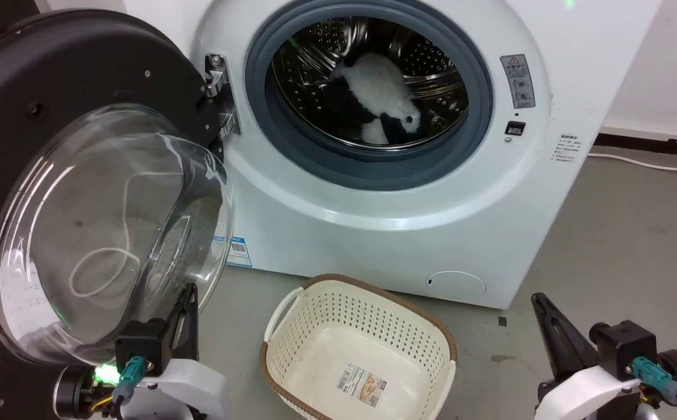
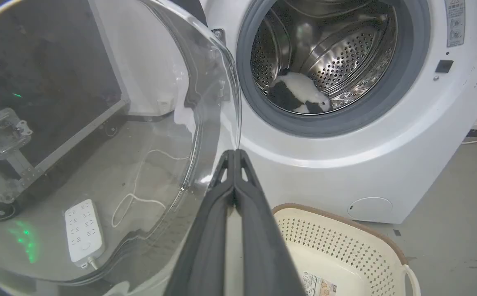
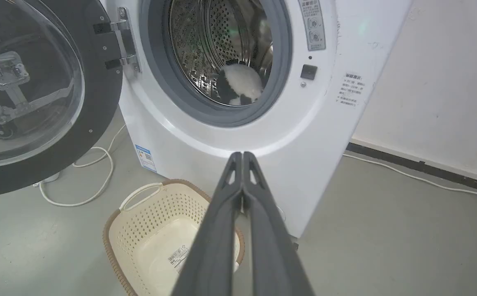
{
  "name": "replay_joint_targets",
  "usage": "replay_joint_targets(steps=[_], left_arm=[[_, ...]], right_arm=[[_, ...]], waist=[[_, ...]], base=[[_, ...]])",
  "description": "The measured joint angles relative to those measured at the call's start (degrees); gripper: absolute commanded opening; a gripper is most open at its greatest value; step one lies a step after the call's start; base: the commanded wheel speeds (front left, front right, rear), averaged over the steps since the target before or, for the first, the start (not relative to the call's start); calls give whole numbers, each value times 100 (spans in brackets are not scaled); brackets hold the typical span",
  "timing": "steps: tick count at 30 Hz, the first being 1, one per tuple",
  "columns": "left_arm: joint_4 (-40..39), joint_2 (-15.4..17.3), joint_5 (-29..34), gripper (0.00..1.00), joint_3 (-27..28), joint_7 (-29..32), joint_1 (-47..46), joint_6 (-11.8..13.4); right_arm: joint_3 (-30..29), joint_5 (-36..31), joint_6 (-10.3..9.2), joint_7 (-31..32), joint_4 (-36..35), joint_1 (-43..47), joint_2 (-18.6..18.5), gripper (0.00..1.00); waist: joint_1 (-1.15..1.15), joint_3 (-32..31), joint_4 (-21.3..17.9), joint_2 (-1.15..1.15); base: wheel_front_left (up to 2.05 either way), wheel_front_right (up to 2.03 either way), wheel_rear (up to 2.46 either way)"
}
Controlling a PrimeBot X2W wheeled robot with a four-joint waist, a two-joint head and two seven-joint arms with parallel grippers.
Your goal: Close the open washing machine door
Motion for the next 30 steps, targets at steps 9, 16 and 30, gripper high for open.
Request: replay_joint_targets(steps=[9,16,30], left_arm=[[0,0,0,0,2,0,0,0],[0,0,0,0,1,0,0,0],[0,0,0,0,2,0,1,0]], right_arm=[[4,0,0,0,0,-1,0,0],[2,0,0,0,0,-1,0,0],[3,0,0,0,-1,-1,0,0]], waist=[[0,0,0,0],[0,0,0,0],[0,0,0,0]], base=[[0,0,0],[0,0,0],[0,0,0]])
